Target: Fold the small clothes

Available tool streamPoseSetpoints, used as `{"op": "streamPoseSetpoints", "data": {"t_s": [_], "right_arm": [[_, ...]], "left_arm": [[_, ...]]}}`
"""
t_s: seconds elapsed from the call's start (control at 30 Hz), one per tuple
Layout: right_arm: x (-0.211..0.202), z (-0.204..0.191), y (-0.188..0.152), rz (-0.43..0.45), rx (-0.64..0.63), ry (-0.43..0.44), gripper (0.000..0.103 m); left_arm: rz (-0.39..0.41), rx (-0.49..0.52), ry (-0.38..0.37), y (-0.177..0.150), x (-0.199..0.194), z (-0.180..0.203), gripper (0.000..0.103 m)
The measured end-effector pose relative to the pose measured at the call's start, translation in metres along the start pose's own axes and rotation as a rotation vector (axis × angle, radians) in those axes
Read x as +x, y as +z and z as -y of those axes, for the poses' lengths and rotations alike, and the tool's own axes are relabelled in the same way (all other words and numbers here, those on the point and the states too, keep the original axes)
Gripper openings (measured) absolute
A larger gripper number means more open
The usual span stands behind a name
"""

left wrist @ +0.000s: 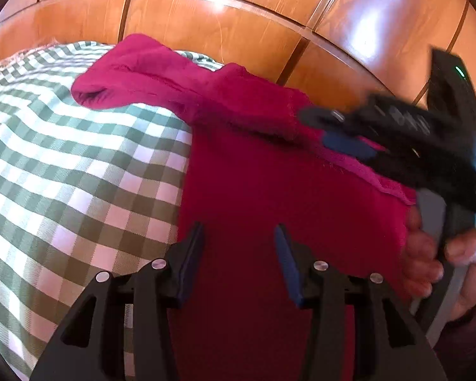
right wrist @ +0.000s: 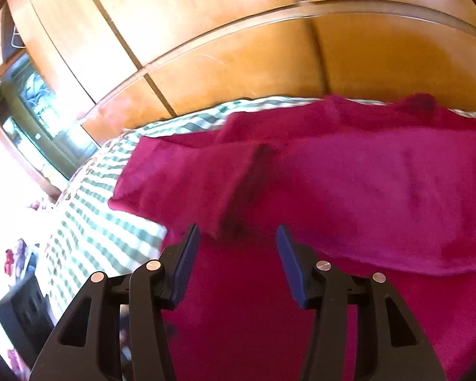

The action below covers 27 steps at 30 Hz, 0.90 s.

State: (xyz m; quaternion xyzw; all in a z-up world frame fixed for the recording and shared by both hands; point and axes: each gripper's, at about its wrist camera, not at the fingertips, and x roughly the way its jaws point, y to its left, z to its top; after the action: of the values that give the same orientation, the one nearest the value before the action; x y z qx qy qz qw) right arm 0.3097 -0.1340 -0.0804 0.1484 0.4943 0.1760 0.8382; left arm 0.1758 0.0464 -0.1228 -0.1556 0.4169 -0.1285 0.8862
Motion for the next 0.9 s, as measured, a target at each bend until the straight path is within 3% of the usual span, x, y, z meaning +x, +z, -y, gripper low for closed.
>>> {"op": "streamPoseSetpoints", "data": {"t_s": [0.07,0.13,0.2,0.23,0.4,0.5,0.7,0.9], "right_arm": [[0.015,-0.003,0.003,-0.022,0.027,-0.002,0.051],[0.028,-0.006,0.007,-0.034,0.03,-0.021,0.045],[0.03,-0.012,0.011,-0.038,0.019,-0.033,0.012],[0.027,-0.022,0.014,-0.029,-0.008,-0.035,0.005],[-0.02,-0.066,0.028,0.101,-0.198,-0.088,0.005],[-0.057,-0.067,0.044,0.188,-0.225,-0.107,0.005],[-0.13,-0.015,0.065,0.316,-0.178,-0.226,0.005],[-0.148,0.081,0.046,0.279,-0.028,-0.374,0.005]], "left_arm": [[0.003,-0.007,-0.016,-0.003,-0.001,-0.004,0.048],[0.005,-0.006,-0.028,-0.004,-0.002,-0.004,0.051],[0.007,-0.001,-0.036,-0.006,0.0,-0.004,0.054],[0.007,0.0,-0.039,-0.006,0.0,-0.003,0.055],[0.009,0.0,-0.046,-0.007,-0.001,-0.002,0.056],[0.009,0.001,-0.044,-0.008,-0.001,-0.001,0.056],[0.007,0.007,-0.034,-0.004,0.003,0.003,0.057],[0.004,0.02,-0.025,-0.003,0.007,0.01,0.059]]}}
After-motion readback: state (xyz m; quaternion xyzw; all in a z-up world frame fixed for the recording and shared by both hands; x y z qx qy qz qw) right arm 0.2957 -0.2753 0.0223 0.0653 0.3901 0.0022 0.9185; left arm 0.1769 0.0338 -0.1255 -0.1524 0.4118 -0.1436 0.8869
